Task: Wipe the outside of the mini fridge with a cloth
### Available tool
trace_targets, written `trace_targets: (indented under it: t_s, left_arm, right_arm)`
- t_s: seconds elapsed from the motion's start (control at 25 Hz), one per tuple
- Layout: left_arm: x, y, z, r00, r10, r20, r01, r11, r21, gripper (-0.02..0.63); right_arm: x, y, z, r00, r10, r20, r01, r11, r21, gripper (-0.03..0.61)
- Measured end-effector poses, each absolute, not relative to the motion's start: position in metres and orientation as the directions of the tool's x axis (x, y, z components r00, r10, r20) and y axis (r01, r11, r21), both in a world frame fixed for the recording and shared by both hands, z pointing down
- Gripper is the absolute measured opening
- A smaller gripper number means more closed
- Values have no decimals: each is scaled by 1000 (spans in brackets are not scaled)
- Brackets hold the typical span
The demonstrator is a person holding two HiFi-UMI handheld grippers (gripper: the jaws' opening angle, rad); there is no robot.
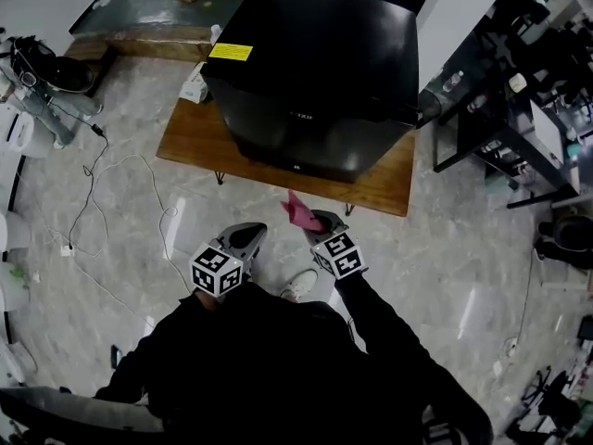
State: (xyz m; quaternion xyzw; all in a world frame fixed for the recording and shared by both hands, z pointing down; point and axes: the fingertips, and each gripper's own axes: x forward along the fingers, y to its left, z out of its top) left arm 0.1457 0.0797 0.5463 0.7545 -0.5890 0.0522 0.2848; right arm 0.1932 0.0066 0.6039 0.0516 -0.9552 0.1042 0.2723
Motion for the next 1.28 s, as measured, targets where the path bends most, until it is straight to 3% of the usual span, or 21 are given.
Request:
trace_targets:
  t_s: [0.48, 0.88, 1.28]
  left_arm:
    - [61, 64, 447, 345, -891, 294, -927, -276, 252, 8]
    - [-36, 21, 368, 361, -919, 158, -924, -330, 192, 7]
    - [-86, 3, 390, 380, -914, 142, -910, -343, 233, 6]
  right_arm:
    - [108, 21, 476, -878, -161, 450, -186, 982, -12, 34]
    - [16, -41, 330, -876, -427, 225, -297, 844, 447, 34]
    - [-52, -66, 385, -777, -573, 259, -197, 614, 764, 34]
